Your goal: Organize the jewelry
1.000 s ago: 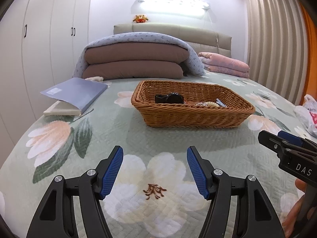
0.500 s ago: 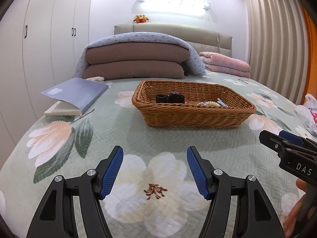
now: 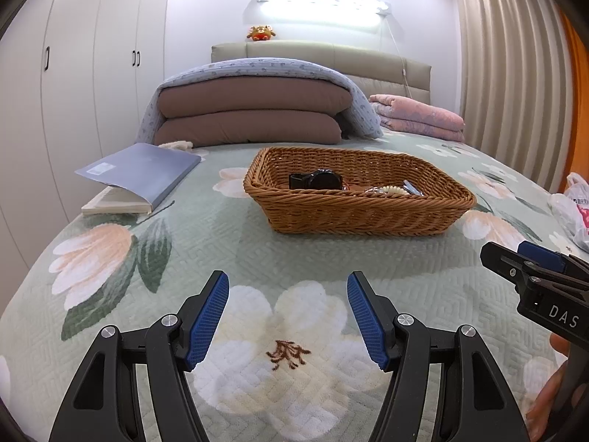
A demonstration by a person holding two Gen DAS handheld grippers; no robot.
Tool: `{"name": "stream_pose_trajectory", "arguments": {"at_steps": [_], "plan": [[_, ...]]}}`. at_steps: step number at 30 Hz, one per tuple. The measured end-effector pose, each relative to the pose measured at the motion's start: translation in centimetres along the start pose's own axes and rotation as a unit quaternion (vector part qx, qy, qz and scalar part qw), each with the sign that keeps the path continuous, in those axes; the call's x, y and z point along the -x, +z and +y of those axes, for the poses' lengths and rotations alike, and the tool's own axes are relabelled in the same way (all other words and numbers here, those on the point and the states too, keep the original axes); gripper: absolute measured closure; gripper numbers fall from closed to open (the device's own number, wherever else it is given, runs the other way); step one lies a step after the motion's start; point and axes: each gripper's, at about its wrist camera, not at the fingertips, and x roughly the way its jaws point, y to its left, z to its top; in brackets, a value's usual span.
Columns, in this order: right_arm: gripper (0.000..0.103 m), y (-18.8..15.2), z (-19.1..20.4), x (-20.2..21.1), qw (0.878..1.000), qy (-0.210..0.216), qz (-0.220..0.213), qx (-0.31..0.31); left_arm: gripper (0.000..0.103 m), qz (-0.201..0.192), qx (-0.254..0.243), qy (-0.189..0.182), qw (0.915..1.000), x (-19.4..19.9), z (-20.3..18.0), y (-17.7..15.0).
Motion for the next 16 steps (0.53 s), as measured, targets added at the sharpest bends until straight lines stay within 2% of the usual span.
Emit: {"name": "stream_pose_trajectory", "arguments": {"at_steps": [13,16], "plan": [[0.028,0.01,0.06,0.01,1.000,0.000,0.001,0.000,0.034,0.000,0.007,0.013,0.9999,-0.18,0.32,-0.01],[0.028,0.02,0.10,0.03,1.000,0.000,0.000,0.000,0.034,0.002,0.010,0.004,0.9999,-0.27,0.58,0.04]]}}
